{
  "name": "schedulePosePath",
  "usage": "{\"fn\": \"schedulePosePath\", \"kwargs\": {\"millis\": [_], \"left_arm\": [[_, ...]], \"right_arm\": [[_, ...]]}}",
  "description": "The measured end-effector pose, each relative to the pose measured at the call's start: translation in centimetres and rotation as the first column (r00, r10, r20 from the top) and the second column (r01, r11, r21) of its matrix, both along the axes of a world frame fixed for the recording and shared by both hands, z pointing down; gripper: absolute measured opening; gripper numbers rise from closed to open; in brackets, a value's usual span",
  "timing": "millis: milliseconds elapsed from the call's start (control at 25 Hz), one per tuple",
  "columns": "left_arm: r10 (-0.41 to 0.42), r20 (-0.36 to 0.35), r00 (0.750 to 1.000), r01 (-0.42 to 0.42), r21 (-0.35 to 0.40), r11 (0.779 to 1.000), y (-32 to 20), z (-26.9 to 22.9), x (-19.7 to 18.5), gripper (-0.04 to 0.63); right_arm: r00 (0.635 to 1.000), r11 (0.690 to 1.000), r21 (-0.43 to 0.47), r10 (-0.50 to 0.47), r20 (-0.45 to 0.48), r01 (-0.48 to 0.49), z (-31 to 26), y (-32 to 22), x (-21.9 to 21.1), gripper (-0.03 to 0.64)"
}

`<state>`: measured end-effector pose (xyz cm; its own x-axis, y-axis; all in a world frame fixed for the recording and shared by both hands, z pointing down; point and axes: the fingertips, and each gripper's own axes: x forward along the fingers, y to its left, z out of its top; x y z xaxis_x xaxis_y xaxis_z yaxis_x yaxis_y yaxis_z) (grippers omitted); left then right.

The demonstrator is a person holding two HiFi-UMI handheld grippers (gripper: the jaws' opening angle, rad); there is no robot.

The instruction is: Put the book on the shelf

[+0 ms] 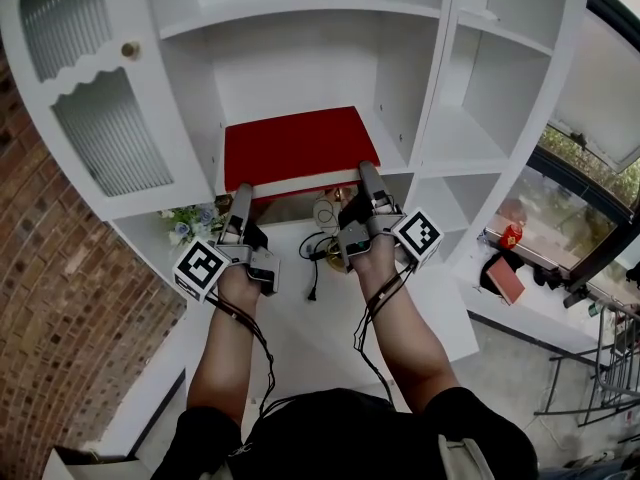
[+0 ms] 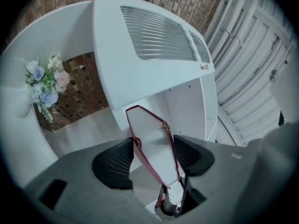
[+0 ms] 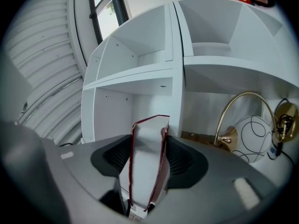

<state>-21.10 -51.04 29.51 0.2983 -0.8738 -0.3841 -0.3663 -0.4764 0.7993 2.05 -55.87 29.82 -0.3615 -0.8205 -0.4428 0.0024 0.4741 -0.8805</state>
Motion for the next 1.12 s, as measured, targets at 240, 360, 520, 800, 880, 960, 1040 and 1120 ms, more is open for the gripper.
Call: {"fn": "schedulePosePath", "kwargs": {"millis": [240,360,520,800,880,960,1040,1120], "left_arm": [[0.001,-0.025,1.000,-0.002,-0.017,1.000,-1.0,0.1,-0.4,0.288],[-0.010,-0.022,1.000,0.010,-0.024,1.000,-1.2,0.0,-0.5,0.295],[-0.030,-0.023,0.999,0.029,-0.064,0.998,-1.4,-0.1,-0.3,0.296],[-0.079,-0.036,0.996,0.072,-0.162,0.984,-1.8,0.0,-0.5,0.291],[-0.086,-0.018,0.996,0.082,-0.161,0.984,-1.7,0.0,-0.7,0.291],[-0.113,0.027,0.993,0.116,-0.147,0.982,-1.3,-0.1,-1.2,0.301],[-0.159,0.083,0.984,0.168,-0.111,0.980,-0.7,-0.6,-1.8,0.285],[-0.201,0.146,0.969,0.211,-0.054,0.976,0.0,-1.4,-2.1,0.287]], "right_arm": [[0.999,1.000,-0.014,0.023,-0.034,-0.023,-0.1,-0.2,-0.1,0.250],[0.997,0.998,-0.044,0.048,-0.055,-0.051,-0.1,-0.4,-0.1,0.252],[0.992,0.988,-0.125,0.081,-0.093,-0.093,-0.2,-0.6,0.1,0.256],[0.986,0.972,-0.201,0.097,-0.138,-0.124,-0.1,-0.9,0.0,0.256],[0.987,0.975,-0.196,0.076,-0.144,-0.103,-0.1,-0.8,-0.1,0.256],[0.989,0.980,-0.184,0.053,-0.137,-0.078,-0.3,-0.7,-0.2,0.256],[0.991,0.985,-0.157,0.052,-0.121,-0.071,-0.6,-0.4,-0.1,0.250],[0.990,0.988,-0.121,0.079,-0.114,-0.093,-0.7,-0.1,0.4,0.256]]}}
